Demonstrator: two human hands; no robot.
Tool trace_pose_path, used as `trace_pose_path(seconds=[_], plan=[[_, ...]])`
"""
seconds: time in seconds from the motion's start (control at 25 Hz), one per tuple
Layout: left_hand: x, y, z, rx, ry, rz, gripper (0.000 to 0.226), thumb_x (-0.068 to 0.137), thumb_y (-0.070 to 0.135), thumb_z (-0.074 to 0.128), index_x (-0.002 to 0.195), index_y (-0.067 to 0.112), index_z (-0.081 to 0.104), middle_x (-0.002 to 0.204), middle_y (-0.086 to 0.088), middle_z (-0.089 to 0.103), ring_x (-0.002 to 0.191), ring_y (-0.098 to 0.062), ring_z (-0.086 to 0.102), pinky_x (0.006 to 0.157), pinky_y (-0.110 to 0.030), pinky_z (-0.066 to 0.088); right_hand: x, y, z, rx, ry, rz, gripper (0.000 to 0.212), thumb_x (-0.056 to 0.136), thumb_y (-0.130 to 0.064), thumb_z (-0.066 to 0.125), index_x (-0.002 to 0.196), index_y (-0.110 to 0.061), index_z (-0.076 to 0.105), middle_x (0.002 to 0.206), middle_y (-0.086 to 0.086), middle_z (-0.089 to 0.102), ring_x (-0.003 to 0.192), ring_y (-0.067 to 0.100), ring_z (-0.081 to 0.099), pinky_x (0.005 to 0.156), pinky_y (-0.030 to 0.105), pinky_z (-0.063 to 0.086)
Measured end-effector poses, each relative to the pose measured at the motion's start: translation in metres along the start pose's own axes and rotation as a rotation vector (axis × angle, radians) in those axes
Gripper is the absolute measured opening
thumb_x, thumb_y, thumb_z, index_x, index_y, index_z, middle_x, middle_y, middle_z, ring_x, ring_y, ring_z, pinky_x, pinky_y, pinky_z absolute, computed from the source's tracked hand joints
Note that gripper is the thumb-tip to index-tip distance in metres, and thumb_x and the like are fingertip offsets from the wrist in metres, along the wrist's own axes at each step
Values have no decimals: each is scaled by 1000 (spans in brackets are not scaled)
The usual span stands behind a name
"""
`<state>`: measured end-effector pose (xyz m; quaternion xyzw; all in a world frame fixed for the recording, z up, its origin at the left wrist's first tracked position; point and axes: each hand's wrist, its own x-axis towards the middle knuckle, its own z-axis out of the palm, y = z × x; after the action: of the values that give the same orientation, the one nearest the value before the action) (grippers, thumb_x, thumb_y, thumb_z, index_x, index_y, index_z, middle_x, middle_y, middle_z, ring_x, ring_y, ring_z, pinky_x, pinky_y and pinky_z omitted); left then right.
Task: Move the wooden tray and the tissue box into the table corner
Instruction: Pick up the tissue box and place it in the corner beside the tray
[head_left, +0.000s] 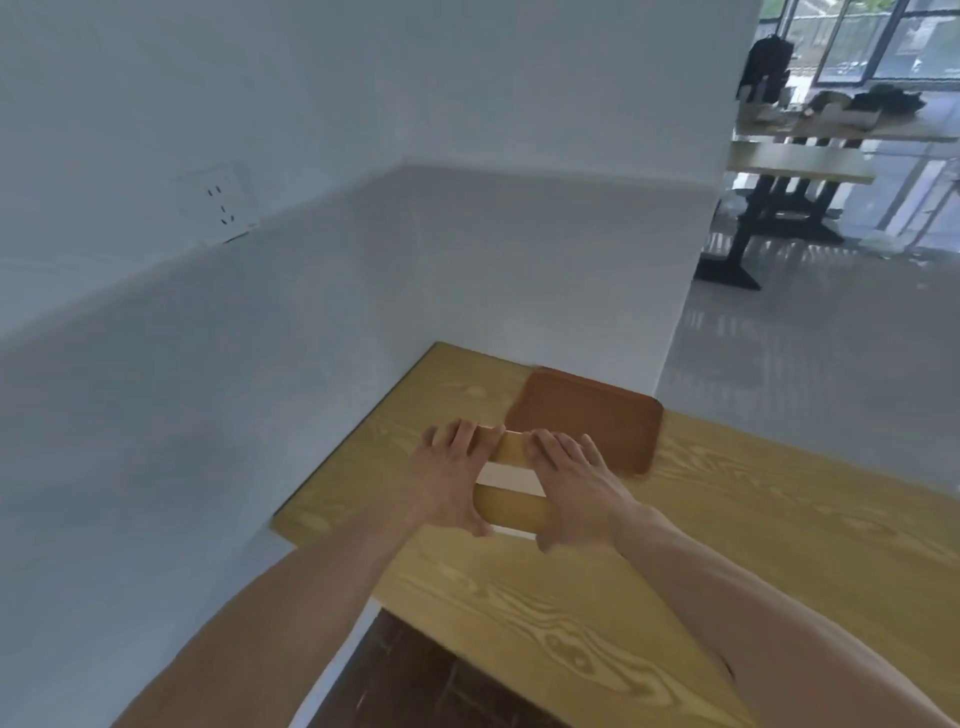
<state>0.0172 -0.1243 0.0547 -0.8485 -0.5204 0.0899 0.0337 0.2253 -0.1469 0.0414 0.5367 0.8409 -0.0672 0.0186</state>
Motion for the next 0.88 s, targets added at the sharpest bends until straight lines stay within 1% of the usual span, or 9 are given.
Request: trace_pose_path(seconds=[0.12,0.28,0.48,0.64,0.76,0.88], plan=[[-22,-49,13,-24,-6,-34,133,55,74,74,154,25,1,152,-12,21,140,-34,26,115,-54,26,37,-39,8,-11,3,-50,134,58,-58,78,157,-15,-3,165,7,5,151,27,1,122,55,2],[-49,-116,42,-57,-13,-66,133,55,77,72,154,25,1,151,-11,21,140,-34,25,115,-54,25,84,-97,22,-8,-38,-81,136,59,-60,76,157,-17,-7,166,7,0,152,28,0,121,52,6],[-57,-175,75,-65,-11,2,134,52,82,67,153,25,0,150,-12,21,139,-36,27,113,-56,27,115,-143,42,-12,-51,-47,134,60,-62,71,157,-17,-8,167,7,0,152,27,-1,122,49,6],[-39,-198,96,-97,-18,46,134,50,81,68,153,28,-1,152,-13,19,140,-36,27,114,-56,26,133,-152,48,-4,-79,-4,133,61,-60,71,157,-15,-8,167,7,-1,152,26,-2,122,49,6],[-15,-207,107,-122,-51,81,134,51,81,68,152,29,-3,154,-11,16,142,-37,22,115,-56,24,149,-143,54,5,-102,25,133,61,-61,72,157,-15,-7,167,8,0,152,27,0,123,48,9],[15,-214,116,-146,-86,106,134,50,81,68,152,30,-3,153,-12,18,142,-36,23,115,-57,25,172,-126,67,16,-131,49,136,61,-63,75,158,-14,-7,167,8,0,152,28,1,123,49,11]])
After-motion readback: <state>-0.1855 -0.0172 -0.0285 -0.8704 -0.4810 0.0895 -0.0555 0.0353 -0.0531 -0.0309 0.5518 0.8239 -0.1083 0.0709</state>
